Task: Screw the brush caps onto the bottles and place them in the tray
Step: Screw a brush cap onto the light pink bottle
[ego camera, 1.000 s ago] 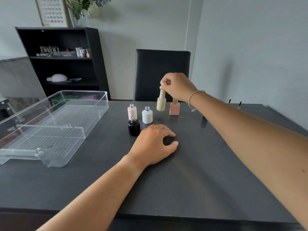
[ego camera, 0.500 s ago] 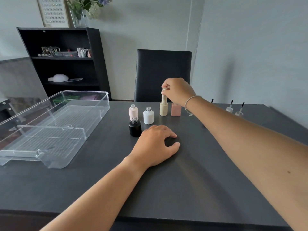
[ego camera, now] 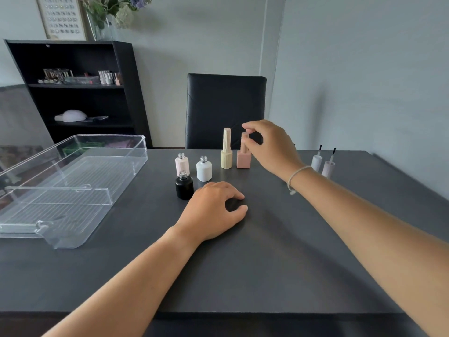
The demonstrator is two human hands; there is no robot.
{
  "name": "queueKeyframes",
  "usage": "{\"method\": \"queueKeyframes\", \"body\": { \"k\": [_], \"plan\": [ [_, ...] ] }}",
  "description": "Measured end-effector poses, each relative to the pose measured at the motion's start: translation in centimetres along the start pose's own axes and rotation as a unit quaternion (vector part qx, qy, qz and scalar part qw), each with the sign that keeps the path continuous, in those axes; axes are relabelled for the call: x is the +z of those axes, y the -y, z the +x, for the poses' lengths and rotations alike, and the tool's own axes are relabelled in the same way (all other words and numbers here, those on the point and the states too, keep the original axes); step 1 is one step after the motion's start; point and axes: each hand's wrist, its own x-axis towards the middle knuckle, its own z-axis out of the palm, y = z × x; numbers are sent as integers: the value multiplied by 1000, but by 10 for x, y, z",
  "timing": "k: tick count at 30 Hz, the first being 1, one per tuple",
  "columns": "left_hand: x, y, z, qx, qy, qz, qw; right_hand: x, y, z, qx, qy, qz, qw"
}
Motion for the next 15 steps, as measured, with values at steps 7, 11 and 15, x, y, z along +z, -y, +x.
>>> {"method": "queueKeyframes", "body": {
  "k": [7,11,15],
  "plan": [
    [0,1,0,1,3,6,1000,-50,-40,-63,46,-223,41,973],
    [0,3,0,-4,11,5,1000,-68,-69,-76,173,-252,35,952],
    [-1,2,-1,-4,16,5,1000,-61,-85,-82,303,-135,18,943]
  ]
}}
